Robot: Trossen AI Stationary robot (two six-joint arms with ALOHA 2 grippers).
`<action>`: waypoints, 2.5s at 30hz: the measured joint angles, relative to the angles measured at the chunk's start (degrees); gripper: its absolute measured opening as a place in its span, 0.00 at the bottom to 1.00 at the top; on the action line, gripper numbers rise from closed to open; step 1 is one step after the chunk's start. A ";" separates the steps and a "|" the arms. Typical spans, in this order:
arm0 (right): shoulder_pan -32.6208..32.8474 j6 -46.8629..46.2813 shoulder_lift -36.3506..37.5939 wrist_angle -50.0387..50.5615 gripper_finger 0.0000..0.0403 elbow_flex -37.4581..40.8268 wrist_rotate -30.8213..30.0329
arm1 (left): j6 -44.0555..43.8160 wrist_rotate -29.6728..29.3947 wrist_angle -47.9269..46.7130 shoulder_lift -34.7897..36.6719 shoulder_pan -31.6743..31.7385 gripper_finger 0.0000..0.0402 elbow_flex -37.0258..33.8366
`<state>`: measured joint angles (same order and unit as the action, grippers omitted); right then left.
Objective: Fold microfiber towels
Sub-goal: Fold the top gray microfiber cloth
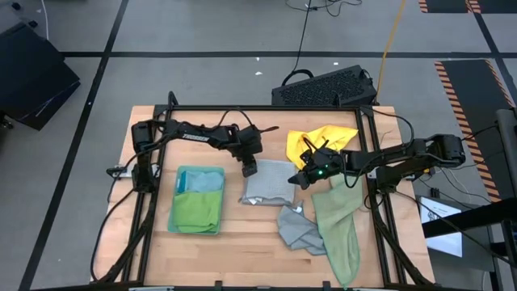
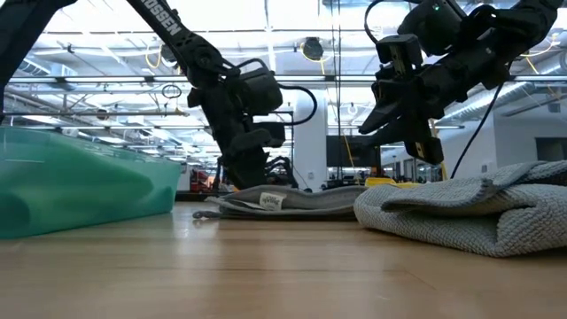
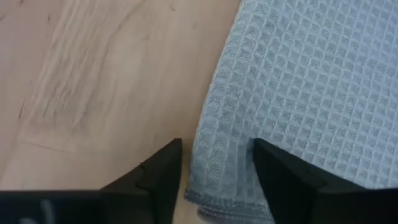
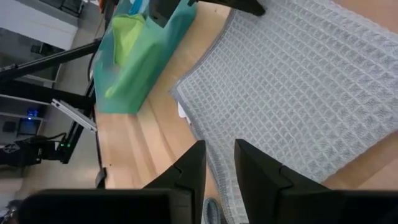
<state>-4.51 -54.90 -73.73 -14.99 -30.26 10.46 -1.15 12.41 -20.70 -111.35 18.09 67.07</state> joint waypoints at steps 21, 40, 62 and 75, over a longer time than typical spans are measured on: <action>-13.93 12.42 -6.13 5.83 0.48 -6.40 2.01 | 10.45 -3.41 -7.17 6.74 -6.68 0.03 -0.19; -17.29 36.40 -20.77 -2.22 0.56 -7.10 12.29 | 8.11 -4.66 -5.23 9.86 -6.71 0.04 -0.13; -18.25 37.44 -26.00 -6.61 0.03 -7.09 22.93 | 7.43 -7.48 -4.16 9.88 -6.87 0.03 -0.13; -18.56 24.25 -2.73 -5.77 0.01 -8.64 9.83 | 8.46 -11.15 -2.56 24.35 -5.18 0.02 -0.09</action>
<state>-23.08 -30.66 -76.46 -20.76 -38.90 20.28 7.31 1.26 -23.27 -87.00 12.91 66.98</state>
